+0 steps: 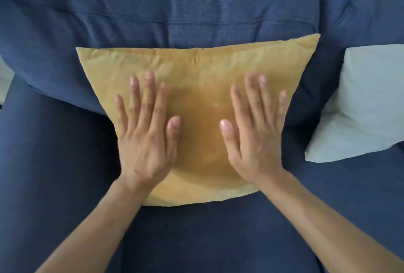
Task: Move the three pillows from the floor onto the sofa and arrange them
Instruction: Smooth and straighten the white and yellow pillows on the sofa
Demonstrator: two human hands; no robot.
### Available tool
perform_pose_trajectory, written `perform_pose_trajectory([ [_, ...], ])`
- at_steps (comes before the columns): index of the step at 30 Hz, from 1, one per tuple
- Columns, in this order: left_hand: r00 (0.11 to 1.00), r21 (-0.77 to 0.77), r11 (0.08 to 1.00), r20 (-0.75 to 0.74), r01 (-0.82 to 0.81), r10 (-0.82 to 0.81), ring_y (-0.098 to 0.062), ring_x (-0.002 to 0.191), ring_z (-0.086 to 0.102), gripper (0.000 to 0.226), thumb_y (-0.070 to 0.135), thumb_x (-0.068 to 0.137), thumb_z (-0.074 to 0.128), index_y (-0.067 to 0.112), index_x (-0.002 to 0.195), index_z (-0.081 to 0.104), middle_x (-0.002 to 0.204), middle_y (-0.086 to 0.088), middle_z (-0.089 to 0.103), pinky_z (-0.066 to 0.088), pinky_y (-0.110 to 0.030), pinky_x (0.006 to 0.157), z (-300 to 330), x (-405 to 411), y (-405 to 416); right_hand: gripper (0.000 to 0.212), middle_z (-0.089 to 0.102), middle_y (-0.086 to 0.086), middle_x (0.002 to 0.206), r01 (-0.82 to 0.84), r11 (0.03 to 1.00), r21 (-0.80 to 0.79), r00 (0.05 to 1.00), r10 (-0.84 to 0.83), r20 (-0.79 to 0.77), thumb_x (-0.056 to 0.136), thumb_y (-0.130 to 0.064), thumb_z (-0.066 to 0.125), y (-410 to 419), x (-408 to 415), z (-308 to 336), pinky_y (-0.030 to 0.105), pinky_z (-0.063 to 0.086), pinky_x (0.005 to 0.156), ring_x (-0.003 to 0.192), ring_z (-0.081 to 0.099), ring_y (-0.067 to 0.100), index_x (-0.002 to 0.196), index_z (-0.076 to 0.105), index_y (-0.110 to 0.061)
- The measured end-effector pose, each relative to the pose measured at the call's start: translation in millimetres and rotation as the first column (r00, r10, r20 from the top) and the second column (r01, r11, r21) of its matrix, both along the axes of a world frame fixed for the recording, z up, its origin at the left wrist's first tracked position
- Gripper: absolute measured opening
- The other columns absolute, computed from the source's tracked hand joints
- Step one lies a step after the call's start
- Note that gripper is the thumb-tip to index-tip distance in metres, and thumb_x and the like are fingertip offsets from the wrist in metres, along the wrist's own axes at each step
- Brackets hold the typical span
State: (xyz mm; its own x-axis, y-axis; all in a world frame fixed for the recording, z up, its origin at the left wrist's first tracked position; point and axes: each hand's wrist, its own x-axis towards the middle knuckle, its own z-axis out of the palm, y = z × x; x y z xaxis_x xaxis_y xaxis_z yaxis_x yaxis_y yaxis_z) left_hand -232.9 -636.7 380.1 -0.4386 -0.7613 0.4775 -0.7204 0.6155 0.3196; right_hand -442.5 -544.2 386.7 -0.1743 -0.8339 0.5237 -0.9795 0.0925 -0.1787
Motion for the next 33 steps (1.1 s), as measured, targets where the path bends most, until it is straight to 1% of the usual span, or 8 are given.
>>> perform_pose_trajectory([
  [4,0.999,-0.046,0.999,-0.032,0.026,-0.027,-0.036,0.165,0.008,0.064,0.043,0.115,0.021,0.008,0.168,0.026,0.177,-0.012,0.012,0.008,-0.066,0.132,-42,-41,35,0.06,0.021,0.02,0.18,-0.081,0.996,0.036,0.996,0.082,-0.041,0.118,-0.04,0.033,8,29,-50,0.077,0.011,0.13,0.168,0.016,0.041,0.17,0.031,-0.011],
  [11,0.99,-0.08,0.988,0.05,-0.129,0.133,-0.047,0.163,0.018,0.068,0.046,0.115,0.021,0.008,0.171,0.016,0.177,-0.019,0.01,0.012,-0.072,0.129,-81,0,-8,0.071,0.018,0.021,0.179,0.062,0.998,-0.001,0.994,-0.062,-0.087,0.116,-0.05,0.029,5,-21,-78,0.078,0.013,0.129,0.167,0.02,0.043,0.171,0.03,-0.005],
  [15,0.965,0.01,0.965,-0.001,-0.261,0.261,-0.046,0.165,0.008,0.069,0.045,0.115,0.02,0.008,0.172,0.007,0.178,-0.023,0.009,0.009,-0.075,0.127,-77,38,-18,0.071,0.025,0.026,0.178,0.192,0.981,-0.028,0.981,-0.192,0.01,0.117,-0.049,0.024,20,-36,-76,0.081,0.013,0.126,0.165,0.021,0.05,0.169,0.033,-0.002],
  [18,0.976,-0.011,0.981,-0.106,-0.192,0.19,-0.052,0.163,0.008,0.068,0.041,0.116,0.021,-0.001,0.169,0.017,0.176,-0.028,0.013,0.005,-0.074,0.129,-47,33,-18,0.067,0.026,0.028,0.176,0.141,0.985,-0.099,0.988,-0.134,0.074,0.117,-0.043,0.027,18,-24,-49,0.079,0.01,0.129,0.165,0.021,0.052,0.166,0.037,0.001],
  [21,0.992,-0.1,0.995,-0.123,-0.004,-0.008,-0.052,0.162,0.014,0.064,0.035,0.116,0.024,-0.004,0.166,0.026,0.174,-0.028,0.021,0.005,-0.07,0.131,-3,-8,-27,0.056,0.032,0.022,0.176,-0.063,0.992,-0.114,0.998,0.065,0.014,0.117,-0.03,0.037,-17,-6,-11,0.074,0.012,0.132,0.166,0.025,0.044,0.164,0.043,0.0],
  [25,0.979,-0.114,0.978,0.129,0.174,-0.159,-0.032,0.166,0.019,0.059,0.04,0.118,0.023,0.01,0.166,0.037,0.175,-0.009,0.031,0.011,-0.065,0.132,15,-51,-56,0.057,0.031,0.01,0.179,-0.131,0.99,0.059,0.985,0.137,-0.107,0.119,-0.038,0.035,-71,-3,8,0.067,0.009,0.134,0.169,0.02,0.029,0.168,0.04,-0.009],
  [28,0.935,0.006,0.991,0.33,0.134,-0.129,-0.021,0.167,0.014,0.068,0.055,0.115,0.013,0.017,0.168,0.034,0.177,0.0,0.028,0.004,-0.058,0.135,13,-34,-83,0.064,0.028,0.01,0.18,-0.061,0.983,0.172,0.991,0.08,-0.108,0.119,-0.046,0.024,-79,-31,13,0.056,0.008,0.138,0.17,0.017,0.026,0.17,0.035,-0.009],
  [33,0.926,0.099,0.995,0.372,0.028,-0.063,-0.021,0.166,0.017,0.07,0.055,0.114,0.017,0.014,0.167,0.035,0.176,-0.003,0.029,0.008,-0.052,0.136,38,34,-105,0.049,0.054,0.013,0.165,0.008,0.986,0.168,0.995,0.009,-0.102,0.119,-0.031,0.035,-66,-71,40,0.05,0.03,0.131,0.155,0.047,0.032,0.157,0.055,-0.006],
])
